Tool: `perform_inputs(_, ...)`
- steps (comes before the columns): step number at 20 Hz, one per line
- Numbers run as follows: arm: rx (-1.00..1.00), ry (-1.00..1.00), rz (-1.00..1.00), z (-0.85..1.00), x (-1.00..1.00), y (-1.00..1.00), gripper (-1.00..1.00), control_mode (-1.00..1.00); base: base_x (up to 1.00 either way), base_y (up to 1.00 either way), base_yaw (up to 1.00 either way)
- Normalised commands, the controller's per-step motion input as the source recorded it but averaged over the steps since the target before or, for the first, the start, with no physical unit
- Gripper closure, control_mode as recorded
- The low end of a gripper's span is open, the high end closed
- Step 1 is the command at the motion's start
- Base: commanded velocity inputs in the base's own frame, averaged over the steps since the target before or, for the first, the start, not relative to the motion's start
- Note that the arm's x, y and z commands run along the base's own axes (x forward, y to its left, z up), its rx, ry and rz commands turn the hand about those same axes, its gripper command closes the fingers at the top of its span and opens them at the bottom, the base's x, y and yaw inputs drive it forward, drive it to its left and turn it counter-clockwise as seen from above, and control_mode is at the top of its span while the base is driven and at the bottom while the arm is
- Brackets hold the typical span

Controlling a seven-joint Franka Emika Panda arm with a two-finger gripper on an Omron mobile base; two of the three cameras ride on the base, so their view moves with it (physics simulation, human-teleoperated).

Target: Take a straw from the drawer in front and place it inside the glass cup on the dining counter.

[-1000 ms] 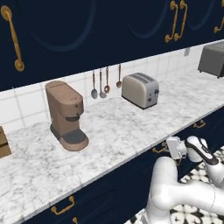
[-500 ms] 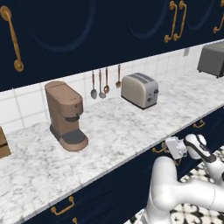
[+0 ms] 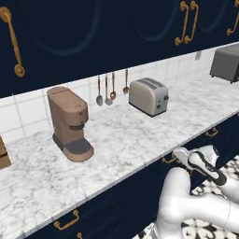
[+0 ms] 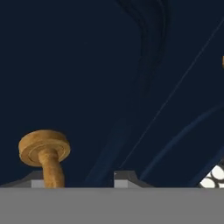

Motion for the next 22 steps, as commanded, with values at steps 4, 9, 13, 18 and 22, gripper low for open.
perform_inputs(4,-0.1,0.29,-0.26,-0.63,-0.8,-0.83,1.0,-1.0,0.0,0.0,0.0)
perform_inputs(9,-0.05,0.26,-0.2,-0.55,-1.0,-1.0,1.0,-1.0,0.0,0.0,0.0)
perform_inputs(13,-0.02,0.26,-0.18,-0.41,-1.0,-1.0,1.0,-1.0,0.0,0.0,0.0)
perform_inputs(18,0.0,0.38,-0.16,-0.06,-1.0,-1.0,1.0,-1.0,0.0,0.0,0.0)
perform_inputs(22,0.0,0.54,-0.16,0.02,-0.91,-1.0,1.0,-1.0,0.0,0.0,0.0)
